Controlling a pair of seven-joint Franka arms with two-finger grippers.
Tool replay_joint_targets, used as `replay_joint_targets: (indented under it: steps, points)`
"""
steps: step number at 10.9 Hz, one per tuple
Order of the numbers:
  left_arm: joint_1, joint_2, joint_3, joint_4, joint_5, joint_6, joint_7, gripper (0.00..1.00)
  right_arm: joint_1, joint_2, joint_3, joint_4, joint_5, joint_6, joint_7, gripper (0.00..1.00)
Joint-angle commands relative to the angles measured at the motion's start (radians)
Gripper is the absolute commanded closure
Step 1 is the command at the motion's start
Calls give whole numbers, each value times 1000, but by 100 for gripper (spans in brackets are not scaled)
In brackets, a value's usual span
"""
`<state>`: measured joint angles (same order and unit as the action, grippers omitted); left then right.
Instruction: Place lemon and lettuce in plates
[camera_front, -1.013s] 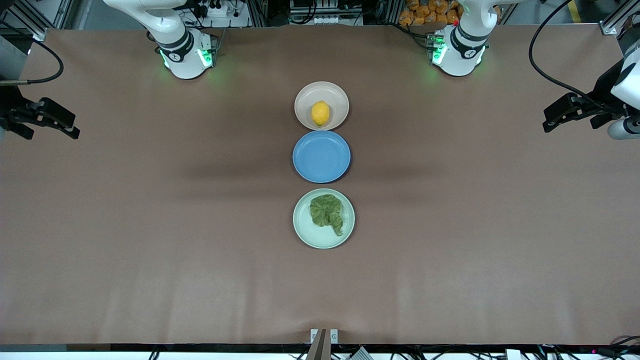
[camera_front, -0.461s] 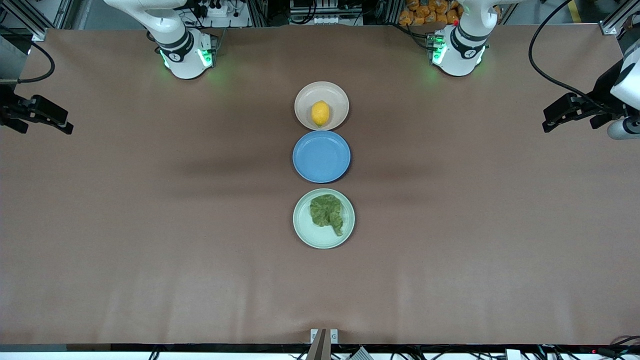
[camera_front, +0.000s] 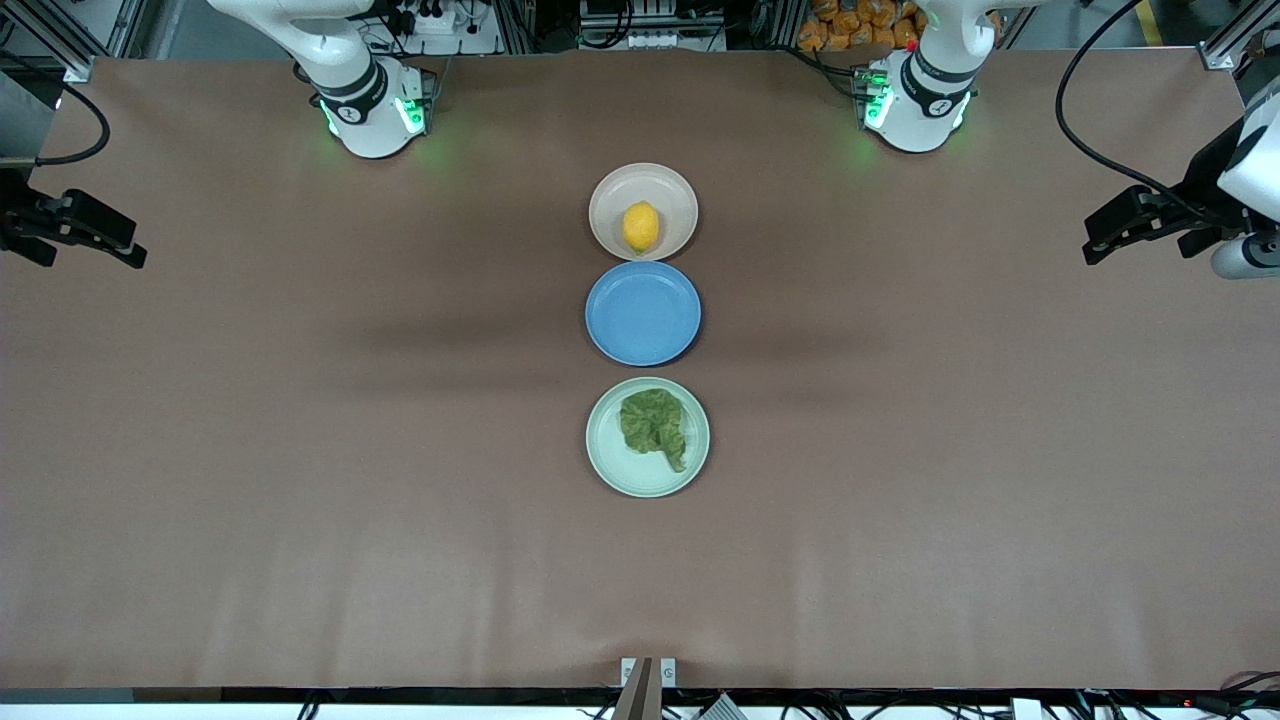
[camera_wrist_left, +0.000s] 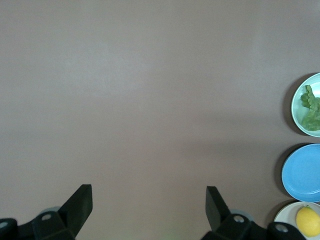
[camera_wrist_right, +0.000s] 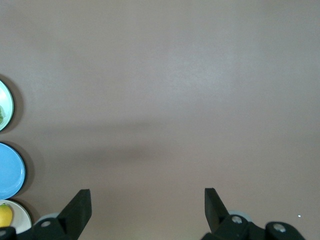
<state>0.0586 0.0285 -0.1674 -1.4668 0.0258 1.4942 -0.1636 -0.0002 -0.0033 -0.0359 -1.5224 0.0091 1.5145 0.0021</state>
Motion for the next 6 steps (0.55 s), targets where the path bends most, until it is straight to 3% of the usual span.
replay_joint_targets:
  steps: [1, 6]
  points:
    - [4, -2, -9, 8, 14, -11, 19, 0, -14, 13, 10, 28, 11, -20, -13, 0]
    - [3, -2, -11, 28, 13, -8, 19, 0, -14, 13, 10, 24, 11, -27, -16, 0]
